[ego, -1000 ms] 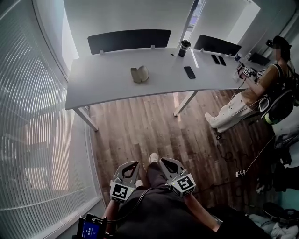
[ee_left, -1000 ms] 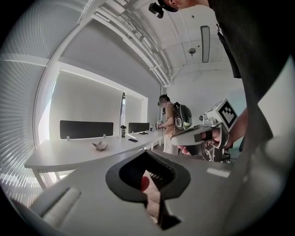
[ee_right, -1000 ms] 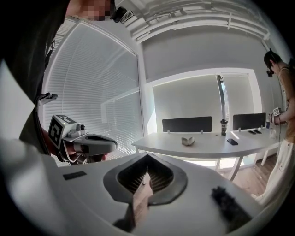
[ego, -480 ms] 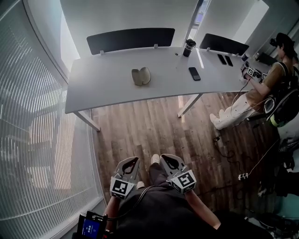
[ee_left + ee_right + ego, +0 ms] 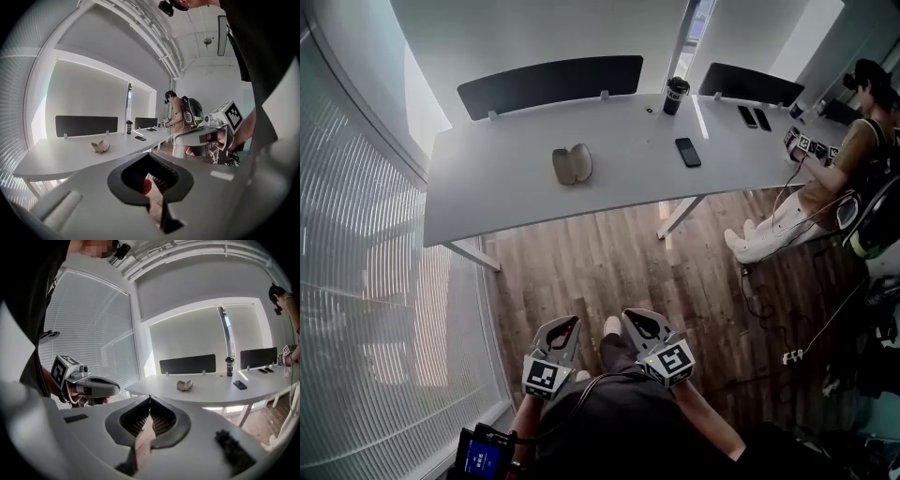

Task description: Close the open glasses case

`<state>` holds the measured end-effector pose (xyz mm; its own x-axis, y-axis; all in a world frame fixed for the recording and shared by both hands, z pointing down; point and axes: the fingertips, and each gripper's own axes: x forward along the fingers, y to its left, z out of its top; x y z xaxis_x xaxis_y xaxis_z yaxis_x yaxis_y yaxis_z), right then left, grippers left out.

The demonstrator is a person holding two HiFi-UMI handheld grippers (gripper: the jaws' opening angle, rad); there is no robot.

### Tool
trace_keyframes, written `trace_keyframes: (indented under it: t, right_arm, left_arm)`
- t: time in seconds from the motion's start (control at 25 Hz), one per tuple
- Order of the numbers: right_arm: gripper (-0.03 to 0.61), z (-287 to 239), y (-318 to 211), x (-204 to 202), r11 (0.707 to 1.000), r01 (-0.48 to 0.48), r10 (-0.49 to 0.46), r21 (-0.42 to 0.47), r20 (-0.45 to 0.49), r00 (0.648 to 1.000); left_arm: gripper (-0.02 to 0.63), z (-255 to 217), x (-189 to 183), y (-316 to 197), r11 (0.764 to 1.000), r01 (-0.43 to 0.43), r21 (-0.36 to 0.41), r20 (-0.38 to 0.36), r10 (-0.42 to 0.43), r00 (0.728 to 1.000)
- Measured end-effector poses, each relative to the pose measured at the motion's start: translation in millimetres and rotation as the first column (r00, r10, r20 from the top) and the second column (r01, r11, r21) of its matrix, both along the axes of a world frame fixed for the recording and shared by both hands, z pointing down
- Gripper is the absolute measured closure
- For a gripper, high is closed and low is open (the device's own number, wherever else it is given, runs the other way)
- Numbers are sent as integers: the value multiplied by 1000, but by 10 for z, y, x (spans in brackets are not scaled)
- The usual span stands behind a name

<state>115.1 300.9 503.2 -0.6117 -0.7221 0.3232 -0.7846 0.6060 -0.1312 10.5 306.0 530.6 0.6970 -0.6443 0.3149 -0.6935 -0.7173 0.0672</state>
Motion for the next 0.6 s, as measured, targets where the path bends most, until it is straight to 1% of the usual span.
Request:
trace_keyframes:
  t: [0.12, 0.24, 0.36, 0.48, 0.6]
  right_arm:
    - [574, 14, -178, 126, 1000, 5, -5, 1, 20, 1000]
    - [574, -34, -403, 259, 1000, -9, 9, -10, 22, 1000]
    - [574, 73, -561, 384, 1000, 13, -13, -1, 51, 999]
    - [574, 50, -751, 495, 1000, 21, -21, 6, 51, 998]
    - [574, 52, -906, 586, 1000, 31, -31, 5, 58, 998]
  left_arm:
    - [607, 16, 116, -167, 1000, -1, -16, 12, 1, 1000]
    - [606, -28, 230, -364, 1000, -4, -13, 34, 4, 999]
    - [607, -55, 357, -556, 1000, 1, -18, 35, 0, 999]
    - [606, 9, 465, -713, 1000, 1, -29, 48, 1, 999]
    - [606, 4, 567, -867, 999, 17, -45, 45, -15, 999]
